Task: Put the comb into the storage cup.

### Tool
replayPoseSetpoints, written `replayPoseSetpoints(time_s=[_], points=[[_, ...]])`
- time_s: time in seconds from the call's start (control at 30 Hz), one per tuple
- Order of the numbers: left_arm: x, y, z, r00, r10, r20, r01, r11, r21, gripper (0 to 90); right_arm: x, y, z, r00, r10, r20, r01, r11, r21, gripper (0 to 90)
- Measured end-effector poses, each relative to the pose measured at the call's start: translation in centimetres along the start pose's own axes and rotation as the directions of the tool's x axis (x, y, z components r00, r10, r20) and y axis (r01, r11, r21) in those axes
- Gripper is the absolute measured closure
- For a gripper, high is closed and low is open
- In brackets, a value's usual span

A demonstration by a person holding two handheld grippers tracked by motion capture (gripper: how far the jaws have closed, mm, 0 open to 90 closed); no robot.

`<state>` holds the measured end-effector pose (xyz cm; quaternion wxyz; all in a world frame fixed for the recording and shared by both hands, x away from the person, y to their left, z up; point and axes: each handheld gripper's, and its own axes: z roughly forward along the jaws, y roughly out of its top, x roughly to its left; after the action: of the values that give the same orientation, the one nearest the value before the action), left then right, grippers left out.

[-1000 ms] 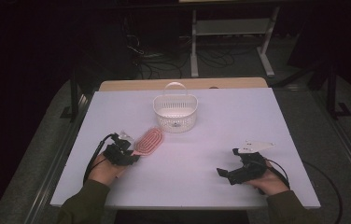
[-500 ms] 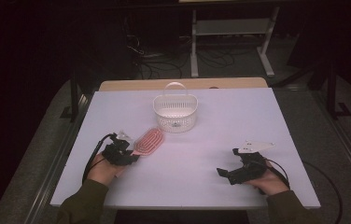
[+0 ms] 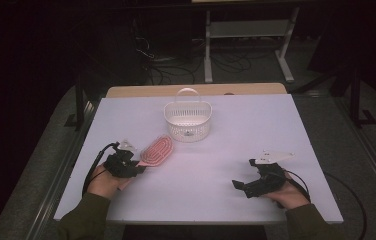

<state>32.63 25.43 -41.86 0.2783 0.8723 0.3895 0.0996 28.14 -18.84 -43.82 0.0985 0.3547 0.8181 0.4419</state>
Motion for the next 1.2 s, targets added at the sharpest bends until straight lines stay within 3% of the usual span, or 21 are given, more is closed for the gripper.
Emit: replayPoseSetpoints(time_s=[0.33,0.7,0.83,0.93,1.2], points=[[-0.6,0.4,-1.5,0.9986,0.028,0.045,-0.026,0.9982,-0.054,70.1,0.0,0.0,0.0,1.0000,-0.002,-0.001,0.002,1.000,0.000,0.0],[-1.8,1.0,-2.0,0.9911,0.086,0.102,-0.072,0.9892,-0.127,70.0,0.1,0.0,0.1,1.0000,0.000,-0.004,0.000,1.000,0.002,0.0],[-2.2,1.1,-2.1,0.9875,0.110,0.113,-0.089,0.9812,-0.171,70.0,0.1,0.0,0.1,1.0000,0.001,-0.004,-0.001,1.000,0.002,0.0],[-2.6,1.2,-2.1,0.9833,0.137,0.119,-0.110,0.9712,-0.211,70.0,0.1,0.0,0.1,1.0000,-0.002,-0.005,0.002,1.000,0.003,0.0],[-3.4,1.6,-1.7,0.9743,0.169,0.149,-0.127,0.9574,-0.260,70.0,0.1,0.1,0.3,0.9999,-0.006,-0.010,0.006,1.000,0.005,0.0]])
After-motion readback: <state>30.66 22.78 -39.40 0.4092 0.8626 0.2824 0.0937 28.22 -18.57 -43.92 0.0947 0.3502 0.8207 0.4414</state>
